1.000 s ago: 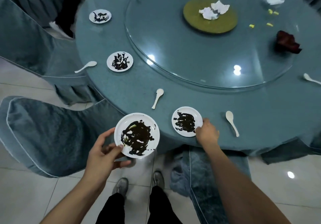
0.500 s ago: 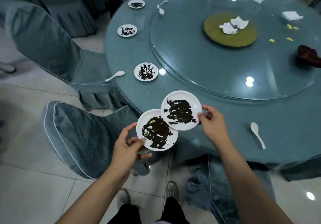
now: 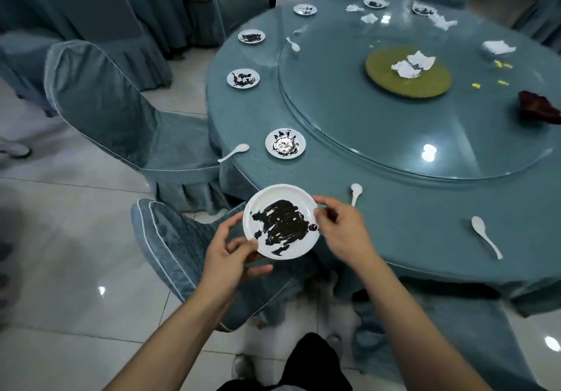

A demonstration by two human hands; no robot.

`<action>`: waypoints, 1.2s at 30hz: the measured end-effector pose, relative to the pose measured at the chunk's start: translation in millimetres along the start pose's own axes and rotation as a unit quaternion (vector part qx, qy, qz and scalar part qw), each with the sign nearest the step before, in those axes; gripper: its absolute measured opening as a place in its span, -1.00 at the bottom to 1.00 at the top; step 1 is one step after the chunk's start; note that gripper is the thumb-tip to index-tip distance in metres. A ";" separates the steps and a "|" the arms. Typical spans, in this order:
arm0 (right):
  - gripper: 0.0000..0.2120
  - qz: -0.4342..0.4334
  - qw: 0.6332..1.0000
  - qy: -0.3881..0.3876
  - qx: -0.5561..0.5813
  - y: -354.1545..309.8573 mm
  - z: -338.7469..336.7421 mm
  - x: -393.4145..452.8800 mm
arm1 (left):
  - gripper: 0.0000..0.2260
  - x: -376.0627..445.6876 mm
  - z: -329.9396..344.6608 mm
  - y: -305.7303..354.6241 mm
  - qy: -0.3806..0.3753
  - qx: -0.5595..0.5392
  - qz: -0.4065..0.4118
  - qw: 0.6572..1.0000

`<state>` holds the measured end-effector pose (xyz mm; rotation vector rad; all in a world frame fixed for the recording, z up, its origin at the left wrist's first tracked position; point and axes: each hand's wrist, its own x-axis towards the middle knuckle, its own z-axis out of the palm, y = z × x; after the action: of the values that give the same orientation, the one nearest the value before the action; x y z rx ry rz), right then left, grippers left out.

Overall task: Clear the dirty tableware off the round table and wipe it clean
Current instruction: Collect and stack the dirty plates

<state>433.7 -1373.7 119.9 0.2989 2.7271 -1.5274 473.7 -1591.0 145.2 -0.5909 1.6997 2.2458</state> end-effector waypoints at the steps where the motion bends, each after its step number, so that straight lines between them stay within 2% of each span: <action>1: -0.76 -0.005 1.000 0.002 -0.006 -4.9 6.2 -1.9 | -0.57 2.6 -6.1 1.4 -0.001 0.003 0.000 1.000; 9: -0.79 -0.044 0.997 -0.003 -0.062 -23.2 33.1 31.0 | -0.53 43.1 -33.7 14.8 0.028 0.007 -0.012 0.999; 14: -0.68 -0.083 0.968 0.019 -0.238 -0.8 45.6 106.1 | -0.52 84.3 -43.5 26.0 0.058 0.020 -0.031 0.998; 17: -0.68 -0.062 0.950 0.011 -0.305 15.2 55.1 155.4 | -0.52 107.5 -45.5 34.4 0.063 0.034 -0.038 0.997; 23: -0.60 0.001 0.934 -0.037 -0.355 36.1 72.3 243.0 | -0.52 148.4 -39.6 42.5 0.075 0.039 -0.045 0.995; 32: -0.52 0.110 0.935 -0.055 -0.333 57.3 101.2 308.7 | -0.48 167.9 -50.2 48.6 0.102 0.071 -0.051 0.991; 34: -0.51 0.139 0.950 -0.050 -0.275 60.1 106.4 312.3 | -0.49 168.9 -53.7 50.0 0.111 0.075 -0.052 0.990; 36: -0.48 0.185 0.969 -0.017 -0.164 59.1 110.4 314.2 | -0.49 169.3 -56.9 52.0 0.112 0.071 -0.052 0.990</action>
<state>124.9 -1385.3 -17.7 0.7123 2.6388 -0.9635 310.5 -1666.1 97.1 -0.9048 1.8658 2.0303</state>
